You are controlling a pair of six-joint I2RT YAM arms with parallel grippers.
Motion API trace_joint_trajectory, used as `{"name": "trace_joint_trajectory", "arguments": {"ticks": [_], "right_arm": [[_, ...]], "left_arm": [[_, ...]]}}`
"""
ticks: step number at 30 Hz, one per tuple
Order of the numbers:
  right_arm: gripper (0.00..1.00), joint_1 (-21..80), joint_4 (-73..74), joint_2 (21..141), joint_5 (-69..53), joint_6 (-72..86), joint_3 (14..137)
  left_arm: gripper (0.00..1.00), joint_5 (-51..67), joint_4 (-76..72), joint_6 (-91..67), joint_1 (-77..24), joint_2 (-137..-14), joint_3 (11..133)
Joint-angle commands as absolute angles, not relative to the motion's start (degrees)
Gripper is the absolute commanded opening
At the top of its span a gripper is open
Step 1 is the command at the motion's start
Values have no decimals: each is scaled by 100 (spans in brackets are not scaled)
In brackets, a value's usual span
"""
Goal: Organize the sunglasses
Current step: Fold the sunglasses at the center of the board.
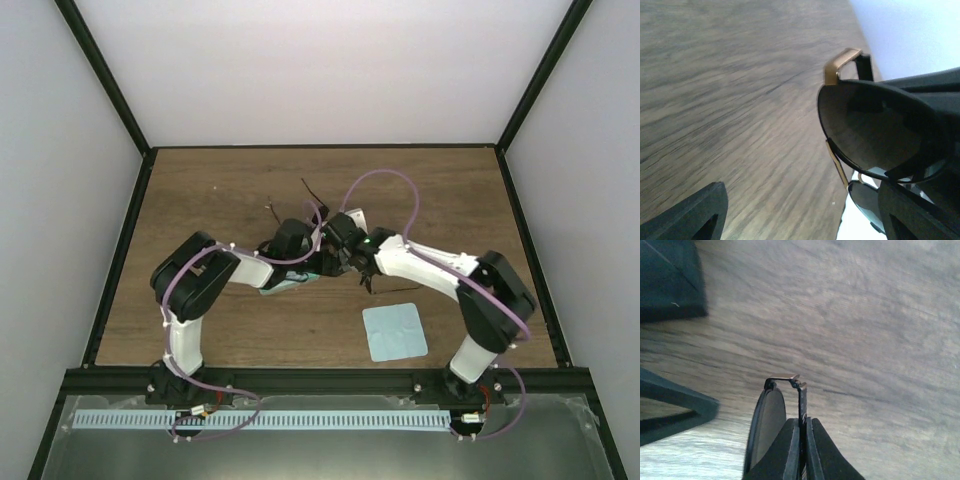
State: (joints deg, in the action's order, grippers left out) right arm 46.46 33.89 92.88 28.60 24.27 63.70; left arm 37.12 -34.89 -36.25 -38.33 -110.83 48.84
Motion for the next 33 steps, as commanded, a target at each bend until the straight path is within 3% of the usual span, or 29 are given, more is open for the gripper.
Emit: {"name": "trace_joint_trajectory", "arguments": {"ticks": [1,6,15,22,33], "right_arm": [[4,4827,3485,10060,2828,2816,6693],[4,4825,3541,10515,2981,2902,6908],[34,4823,3755,10673,2829,3309,7201],[55,4761,3598,10022,2978,3584,6768],[59,3696,2301,8800,1304,3224,5467]], "left_arm": [[85,3856,-3795,-3525,-3991,-11121,5218],[86,3539,-3318,-3303,-3993,-10949,5118],[86,2752,-2985,-3305,-3993,-10221,4737],[86,2484,-3064,-3376,-3998,-9804,4491],[77,2304,-3559,-3483,-4007,-9083,4112]]}}
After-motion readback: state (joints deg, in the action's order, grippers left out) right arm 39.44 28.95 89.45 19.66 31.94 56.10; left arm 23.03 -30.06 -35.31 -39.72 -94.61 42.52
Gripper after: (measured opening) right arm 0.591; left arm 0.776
